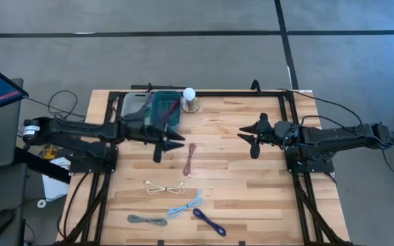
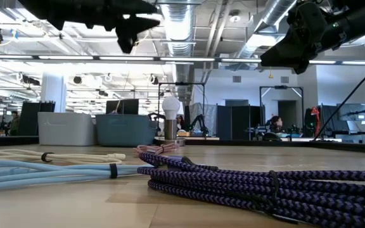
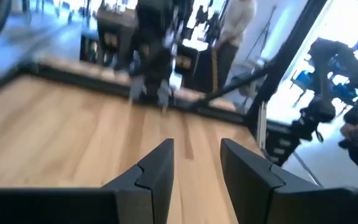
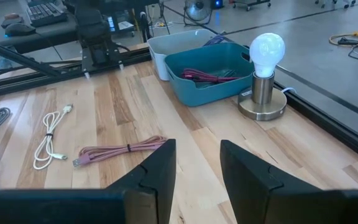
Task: Pick & Place USB Port
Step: Put the pink charger cable into the gray bin
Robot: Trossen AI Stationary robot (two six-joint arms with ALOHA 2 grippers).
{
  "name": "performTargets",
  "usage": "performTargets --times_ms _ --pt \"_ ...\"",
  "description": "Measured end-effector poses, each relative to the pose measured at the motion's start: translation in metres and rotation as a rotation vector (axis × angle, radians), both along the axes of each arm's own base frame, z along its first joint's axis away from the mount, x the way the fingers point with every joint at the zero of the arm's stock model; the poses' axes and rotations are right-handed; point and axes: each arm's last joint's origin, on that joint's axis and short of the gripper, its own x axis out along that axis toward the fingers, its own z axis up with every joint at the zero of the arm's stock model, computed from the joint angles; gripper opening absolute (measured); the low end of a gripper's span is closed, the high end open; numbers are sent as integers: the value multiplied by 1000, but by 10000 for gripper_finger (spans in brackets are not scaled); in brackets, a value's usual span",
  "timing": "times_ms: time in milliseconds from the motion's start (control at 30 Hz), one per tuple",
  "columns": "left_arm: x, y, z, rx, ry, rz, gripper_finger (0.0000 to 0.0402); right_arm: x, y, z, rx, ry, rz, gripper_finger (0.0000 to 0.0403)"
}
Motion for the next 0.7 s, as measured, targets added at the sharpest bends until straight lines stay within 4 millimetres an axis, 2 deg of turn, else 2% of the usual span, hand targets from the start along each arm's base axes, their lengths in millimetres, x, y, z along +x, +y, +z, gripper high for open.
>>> performTargets --times_ms 200,533,600,700 --pt "15 -13 -22 -138 148 126 131 0 0 0 0 0 0 118" --pt "40 -12 -57 -352 301 277 131 0 0 0 0 0 0 118" --pt "47 -11 -57 -357 314 286 131 0 0 0 0 0 0 118" --pt "57 -12 -41 -360 275 237 131 0 0 0 -2 1 1 118"
